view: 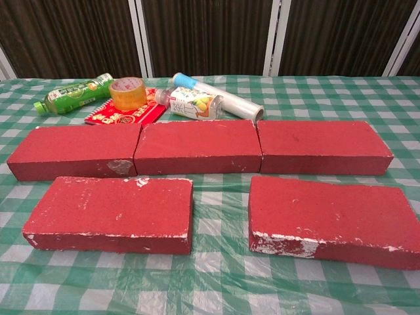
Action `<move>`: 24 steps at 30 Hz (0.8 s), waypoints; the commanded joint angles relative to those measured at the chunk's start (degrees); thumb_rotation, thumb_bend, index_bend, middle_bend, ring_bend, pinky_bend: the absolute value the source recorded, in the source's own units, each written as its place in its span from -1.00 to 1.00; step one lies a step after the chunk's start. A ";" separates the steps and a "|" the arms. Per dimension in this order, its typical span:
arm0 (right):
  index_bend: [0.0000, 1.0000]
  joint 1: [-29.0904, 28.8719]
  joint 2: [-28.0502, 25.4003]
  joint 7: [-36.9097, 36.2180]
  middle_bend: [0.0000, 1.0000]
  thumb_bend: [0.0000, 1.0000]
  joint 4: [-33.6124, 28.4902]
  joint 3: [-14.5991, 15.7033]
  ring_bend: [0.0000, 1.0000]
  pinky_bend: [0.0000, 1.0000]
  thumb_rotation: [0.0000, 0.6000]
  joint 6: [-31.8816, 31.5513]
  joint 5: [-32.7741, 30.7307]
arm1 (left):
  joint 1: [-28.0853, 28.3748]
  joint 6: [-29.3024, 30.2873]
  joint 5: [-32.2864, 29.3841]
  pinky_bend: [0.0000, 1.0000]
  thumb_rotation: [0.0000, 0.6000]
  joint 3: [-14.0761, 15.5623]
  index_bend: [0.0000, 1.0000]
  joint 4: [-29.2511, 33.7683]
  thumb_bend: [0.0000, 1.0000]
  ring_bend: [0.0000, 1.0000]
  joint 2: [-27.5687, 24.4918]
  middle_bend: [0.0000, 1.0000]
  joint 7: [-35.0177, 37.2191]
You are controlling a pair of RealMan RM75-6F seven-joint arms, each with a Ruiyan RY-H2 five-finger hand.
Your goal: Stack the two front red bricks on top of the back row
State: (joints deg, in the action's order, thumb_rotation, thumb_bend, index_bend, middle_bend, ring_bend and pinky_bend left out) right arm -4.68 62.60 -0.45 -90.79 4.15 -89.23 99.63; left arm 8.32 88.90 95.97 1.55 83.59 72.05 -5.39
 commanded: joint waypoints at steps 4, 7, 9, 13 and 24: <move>-1.00 -0.11 -0.05 -0.02 -1.00 -0.84 -0.19 0.52 -1.00 -1.00 1.00 0.54 1.10 | 1.73 -1.31 5.73 -0.96 1.00 3.27 -1.00 0.56 -0.42 -1.00 -0.79 -1.00 7.19; -1.00 0.02 -0.39 -0.63 -1.00 -0.84 -0.21 0.89 -1.00 -1.00 1.00 0.23 1.93 | 3.54 -1.83 9.73 -0.97 1.00 4.39 -1.00 0.22 -0.44 -1.00 -0.09 -1.00 9.56; -1.00 0.06 -0.61 -0.92 -1.00 -0.84 -0.22 1.19 -1.00 -1.00 1.00 0.26 2.37 | 5.35 -4.08 11.74 -0.99 1.00 5.28 -1.00 1.70 -0.46 -1.00 -0.10 -1.00 10.25; -1.00 0.29 -1.31 -1.00 -1.00 -0.84 -0.64 2.24 -1.00 -1.00 1.00 0.09 4.19 | 10.33 -12.81 13.59 -1.00 1.00 6.46 -1.00 7.44 -0.50 -1.00 -0.84 -1.00 8.82; -1.00 0.55 -2.67 -3.85 -1.00 -0.84 -0.08 3.58 -1.00 -1.00 1.00 -0.86 6.69 | 18.25 -21.80 10.92 -1.00 1.00 3.07 -1.00 7.04 -0.50 -1.00 7.18 -1.00 13.34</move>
State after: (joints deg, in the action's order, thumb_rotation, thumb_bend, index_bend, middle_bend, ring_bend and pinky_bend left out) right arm -4.12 59.95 -4.28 -90.88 7.70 -90.11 106.29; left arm 24.50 69.48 107.29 5.35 91.83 77.19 7.11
